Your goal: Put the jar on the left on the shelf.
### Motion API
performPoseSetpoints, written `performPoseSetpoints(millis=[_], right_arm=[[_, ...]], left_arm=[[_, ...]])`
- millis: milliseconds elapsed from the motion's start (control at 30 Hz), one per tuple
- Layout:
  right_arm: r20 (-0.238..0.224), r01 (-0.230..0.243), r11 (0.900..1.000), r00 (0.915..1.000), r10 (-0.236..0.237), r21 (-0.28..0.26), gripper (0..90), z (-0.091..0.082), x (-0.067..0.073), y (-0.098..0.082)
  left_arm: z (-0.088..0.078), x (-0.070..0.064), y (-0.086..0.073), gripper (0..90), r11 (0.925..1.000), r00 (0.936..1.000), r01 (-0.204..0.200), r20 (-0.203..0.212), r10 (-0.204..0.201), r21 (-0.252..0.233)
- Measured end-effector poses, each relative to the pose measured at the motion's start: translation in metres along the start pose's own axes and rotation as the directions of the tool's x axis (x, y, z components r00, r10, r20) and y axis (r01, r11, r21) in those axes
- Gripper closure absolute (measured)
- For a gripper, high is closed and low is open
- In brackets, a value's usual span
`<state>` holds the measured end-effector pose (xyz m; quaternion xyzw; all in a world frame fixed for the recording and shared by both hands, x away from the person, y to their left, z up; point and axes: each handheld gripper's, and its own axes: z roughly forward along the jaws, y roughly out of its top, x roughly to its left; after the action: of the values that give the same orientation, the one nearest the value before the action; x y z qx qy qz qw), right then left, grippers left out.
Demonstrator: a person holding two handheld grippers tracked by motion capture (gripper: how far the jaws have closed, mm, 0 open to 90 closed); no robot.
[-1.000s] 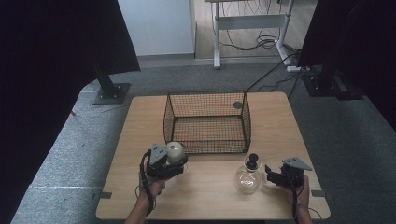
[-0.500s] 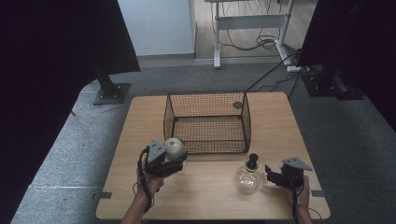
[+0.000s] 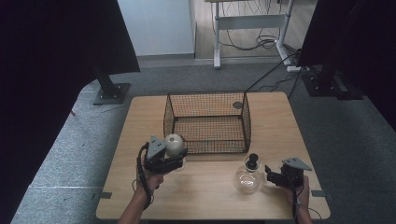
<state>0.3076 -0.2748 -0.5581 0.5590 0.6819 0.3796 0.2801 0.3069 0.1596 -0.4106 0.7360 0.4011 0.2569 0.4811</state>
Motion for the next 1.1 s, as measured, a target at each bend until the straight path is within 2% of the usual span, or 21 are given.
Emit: performPoseSetpoints(millis=[1100], right_arm=[[0.001,0.004,1.0,1.0,-0.004,0.002,11.4,0.0,0.0,0.0]], left_arm=[[0.004,0.003,0.031,27.3,0.9992,0.9997,-0.022,0.003,0.022,-0.033]])
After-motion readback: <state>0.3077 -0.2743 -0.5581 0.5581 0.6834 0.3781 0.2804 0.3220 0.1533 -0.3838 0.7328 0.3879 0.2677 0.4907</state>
